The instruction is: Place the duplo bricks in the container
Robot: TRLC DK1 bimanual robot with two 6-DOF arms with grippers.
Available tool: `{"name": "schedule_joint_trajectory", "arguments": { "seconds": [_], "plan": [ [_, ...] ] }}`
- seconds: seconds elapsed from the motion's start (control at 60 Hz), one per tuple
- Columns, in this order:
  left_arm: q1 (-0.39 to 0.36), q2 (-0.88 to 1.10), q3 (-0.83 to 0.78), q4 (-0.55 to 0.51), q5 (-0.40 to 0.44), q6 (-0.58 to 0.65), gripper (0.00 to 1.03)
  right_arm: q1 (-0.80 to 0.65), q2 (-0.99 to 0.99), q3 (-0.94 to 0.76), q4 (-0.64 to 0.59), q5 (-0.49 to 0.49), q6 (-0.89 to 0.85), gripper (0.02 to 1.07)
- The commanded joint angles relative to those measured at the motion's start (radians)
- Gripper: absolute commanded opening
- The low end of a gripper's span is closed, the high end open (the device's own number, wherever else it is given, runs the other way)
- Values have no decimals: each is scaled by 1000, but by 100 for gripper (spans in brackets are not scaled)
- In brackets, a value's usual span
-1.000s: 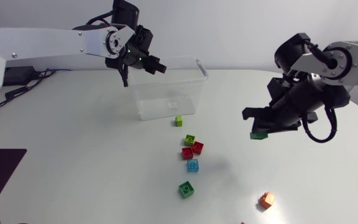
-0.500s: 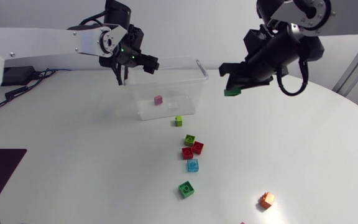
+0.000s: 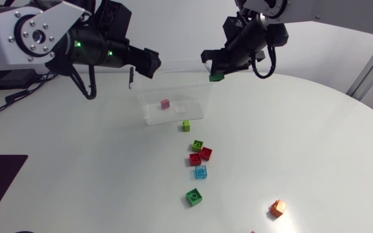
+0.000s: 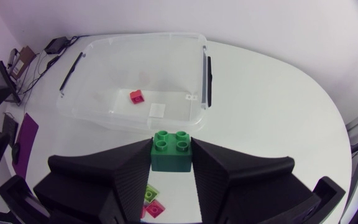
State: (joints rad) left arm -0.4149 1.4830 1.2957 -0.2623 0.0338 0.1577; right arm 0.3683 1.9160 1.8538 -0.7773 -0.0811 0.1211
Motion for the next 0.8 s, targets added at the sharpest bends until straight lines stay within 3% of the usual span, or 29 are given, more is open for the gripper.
{"name": "schedule_joint_trajectory", "arguments": {
  "seconds": [0.0,0.467,0.533,0.633,0.783],
  "plan": [
    [-10,-36,-61,-3,9,14,96,11,44,54,6,15,-20,32],
    [-24,-116,-170,21,9,16,96,67,143,185,0,103,-15,34],
    [-24,-133,-191,28,9,16,96,81,164,206,1,147,-18,54],
    [-25,-153,-217,32,9,17,96,90,198,242,3,196,-23,70],
    [-53,-179,-263,23,9,23,96,81,225,278,0,201,-20,74]
  ]
}}
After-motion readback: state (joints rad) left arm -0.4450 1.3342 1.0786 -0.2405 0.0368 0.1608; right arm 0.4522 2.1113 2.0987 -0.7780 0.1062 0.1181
